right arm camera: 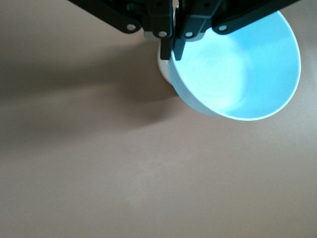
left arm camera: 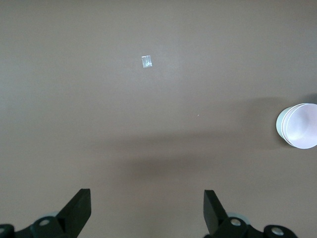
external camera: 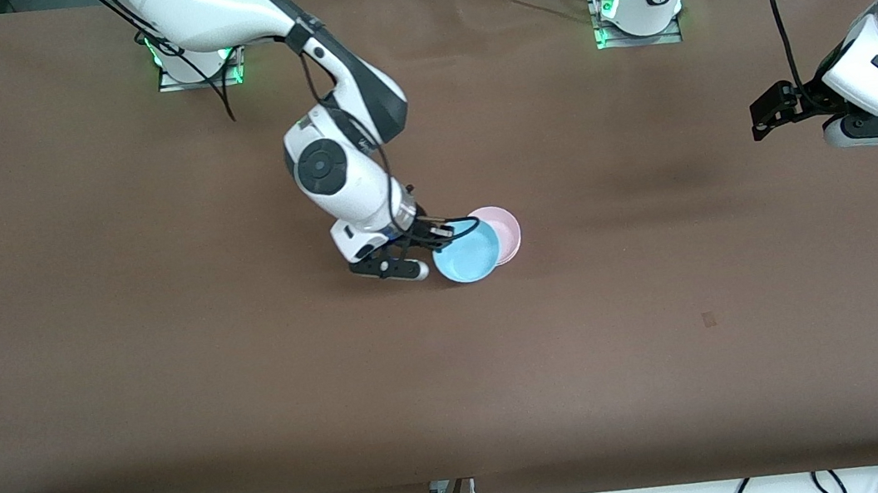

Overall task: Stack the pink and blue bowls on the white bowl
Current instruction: 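Lower the blue bowl into the pink bowl and open the right gripper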

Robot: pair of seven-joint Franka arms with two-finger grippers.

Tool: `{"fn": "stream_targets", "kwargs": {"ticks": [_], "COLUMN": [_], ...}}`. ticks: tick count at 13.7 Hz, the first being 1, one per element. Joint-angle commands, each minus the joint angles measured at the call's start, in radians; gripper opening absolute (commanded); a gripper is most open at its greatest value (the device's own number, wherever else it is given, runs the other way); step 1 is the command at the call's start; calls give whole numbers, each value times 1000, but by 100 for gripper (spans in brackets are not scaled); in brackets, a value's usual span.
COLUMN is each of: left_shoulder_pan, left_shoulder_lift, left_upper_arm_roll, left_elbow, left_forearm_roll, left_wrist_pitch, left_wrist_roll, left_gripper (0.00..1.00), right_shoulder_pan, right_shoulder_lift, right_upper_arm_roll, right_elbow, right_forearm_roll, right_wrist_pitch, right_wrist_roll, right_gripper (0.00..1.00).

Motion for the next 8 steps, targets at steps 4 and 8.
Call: {"fn": "stream_targets", "kwargs": {"ticks": [4, 8], "left_shoulder_pan": [4, 4], "left_shoulder_lift": [-6, -8], "left_upper_arm_roll": [22, 17], "left_elbow": [-7, -7], "left_forearm_roll": [-5, -5], "left_wrist_pitch": [-25, -32], "left_wrist_roll": [11, 8], "left_gripper": [100, 100], "right_shoulder_pan": [66, 85], "right_shoulder_lift": [89, 95], "right_upper_arm_roll": [-14, -14], "right_elbow": [79, 79], "right_forearm_roll": [-63, -98], "right_wrist_pitch": [52, 50], "right_wrist_roll": [110, 125], "right_gripper": [0, 0]}}
